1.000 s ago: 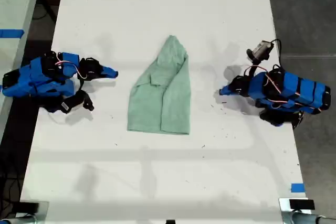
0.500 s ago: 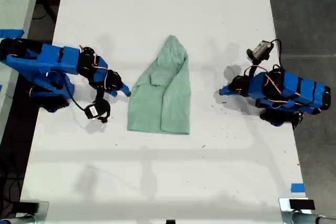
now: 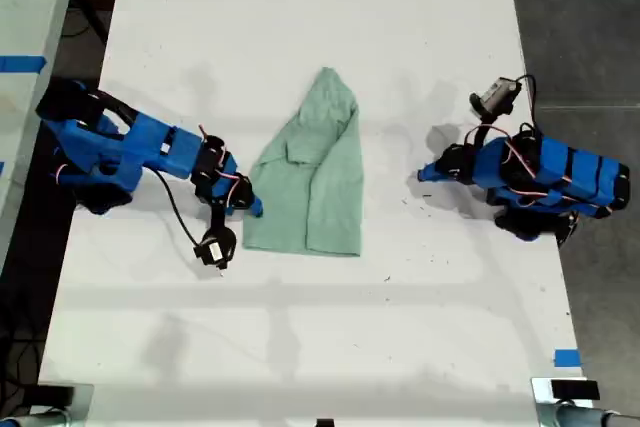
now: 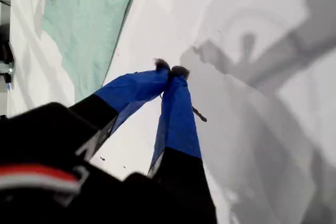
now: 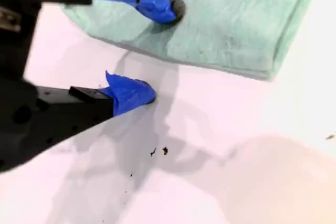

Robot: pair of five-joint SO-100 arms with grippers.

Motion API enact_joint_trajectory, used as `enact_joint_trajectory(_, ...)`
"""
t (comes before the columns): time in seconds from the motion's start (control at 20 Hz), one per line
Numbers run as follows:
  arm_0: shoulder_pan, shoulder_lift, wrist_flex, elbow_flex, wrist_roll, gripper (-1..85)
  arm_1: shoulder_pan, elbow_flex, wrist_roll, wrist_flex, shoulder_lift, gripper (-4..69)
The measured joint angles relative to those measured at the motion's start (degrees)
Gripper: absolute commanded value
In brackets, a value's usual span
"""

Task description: Fold t shirt

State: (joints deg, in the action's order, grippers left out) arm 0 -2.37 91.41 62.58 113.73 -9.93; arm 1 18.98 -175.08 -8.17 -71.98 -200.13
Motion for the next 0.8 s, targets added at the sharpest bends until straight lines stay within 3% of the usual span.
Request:
enact_joint_trajectory(0.15, 0.4, -9.4, 3.9, -11.9, 1.1, -0.1, 0.0, 0.0, 0.0, 0.0, 0.0, 0.8)
enact_joint_trajectory(0.45, 0.6, -25.8, 26.4, -41.9, 1.8, -0.1, 0.0, 0.0, 0.0, 0.0, 0.0, 0.8)
enact_joint_trajectory(0.8, 0.5, -21.5, 27.1, -51.6, 9.5, -0.1, 0.0, 0.0, 0.0, 0.0, 0.0, 0.8)
